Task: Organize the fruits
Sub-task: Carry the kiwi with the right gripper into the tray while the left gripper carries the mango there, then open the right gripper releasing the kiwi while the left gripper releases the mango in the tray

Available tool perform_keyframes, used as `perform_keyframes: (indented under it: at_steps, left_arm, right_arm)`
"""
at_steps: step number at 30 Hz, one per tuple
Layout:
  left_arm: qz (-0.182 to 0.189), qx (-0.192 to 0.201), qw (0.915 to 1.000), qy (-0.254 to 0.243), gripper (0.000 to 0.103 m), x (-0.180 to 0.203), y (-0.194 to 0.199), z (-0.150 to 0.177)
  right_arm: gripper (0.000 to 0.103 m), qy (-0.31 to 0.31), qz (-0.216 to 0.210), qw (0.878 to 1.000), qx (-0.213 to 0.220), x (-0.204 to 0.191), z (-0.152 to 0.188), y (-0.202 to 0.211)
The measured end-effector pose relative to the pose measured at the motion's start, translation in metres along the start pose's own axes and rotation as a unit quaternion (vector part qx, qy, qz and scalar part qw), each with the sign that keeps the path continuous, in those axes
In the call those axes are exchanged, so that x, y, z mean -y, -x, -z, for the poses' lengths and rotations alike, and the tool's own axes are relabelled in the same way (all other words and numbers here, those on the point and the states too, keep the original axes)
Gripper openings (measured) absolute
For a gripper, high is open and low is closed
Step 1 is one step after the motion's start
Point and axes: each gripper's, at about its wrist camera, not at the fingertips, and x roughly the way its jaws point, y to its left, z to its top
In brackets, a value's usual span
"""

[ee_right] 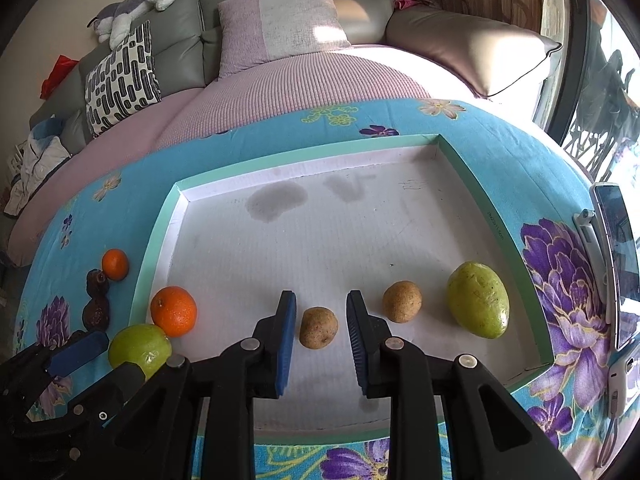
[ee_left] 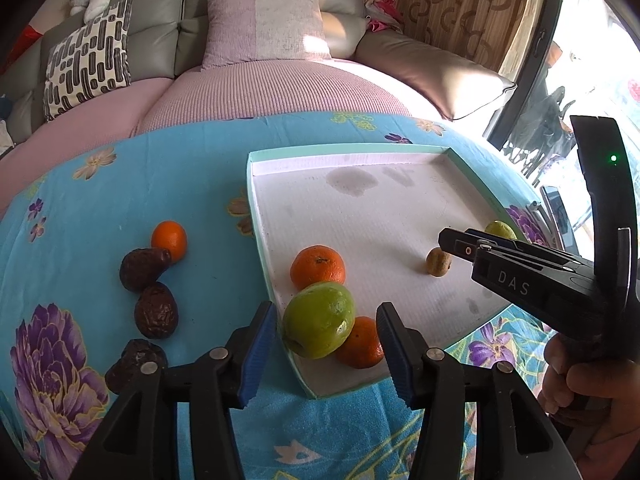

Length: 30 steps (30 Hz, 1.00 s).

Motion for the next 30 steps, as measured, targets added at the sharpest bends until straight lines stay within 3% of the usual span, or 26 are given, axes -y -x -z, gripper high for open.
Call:
perform_keyframes:
  at_steps: [8,19,22,27,28,29,30]
  left_arm:
    - [-0.006,0.012,0.9997,0.019,0.056,-0.014,0.008,-0.004]
    - [-0.053,0.020,0.9935,0.098,0.057,-0.071,0.012,-0.004]
    - [-0.073,0.018,0.9901,0.119,0.069,-0.085,0.013,-0.001]
    - [-0.091,0.019,0.9871,0.130,0.070,-0.096,0.014,0.002]
    - [-0.096,0.018,0.9868,0.129,0.072,-0.097,0.014,0.002]
    - [-0.101,0.018,0.9864,0.129,0.075,-0.097,0.013,0.002]
    - [-0.105,0.017,0.9858,0.130,0.086,-0.098,0.012,0.003]
  right_arm:
    - [0.027,0.003,0.001,1.000,-0.001,-0.002,0.000,0.000]
    - [0.027,0.011,-0.003,1.000,-0.002,-0.006,0.000,-0.001]
    - [0.027,0.013,-0.004,1.000,-0.004,-0.008,0.000,-0.002]
    - [0.027,0.015,-0.003,1.000,-0.006,-0.010,0.001,-0.003]
    - [0.028,0.015,-0.003,1.000,-0.006,-0.010,0.001,-0.004]
    - [0.045,0.015,-0.003,1.000,-0.008,-0.010,0.001,-0.004]
    - [0.056,0.015,-0.003,1.000,-0.008,-0.010,0.002,-0.005]
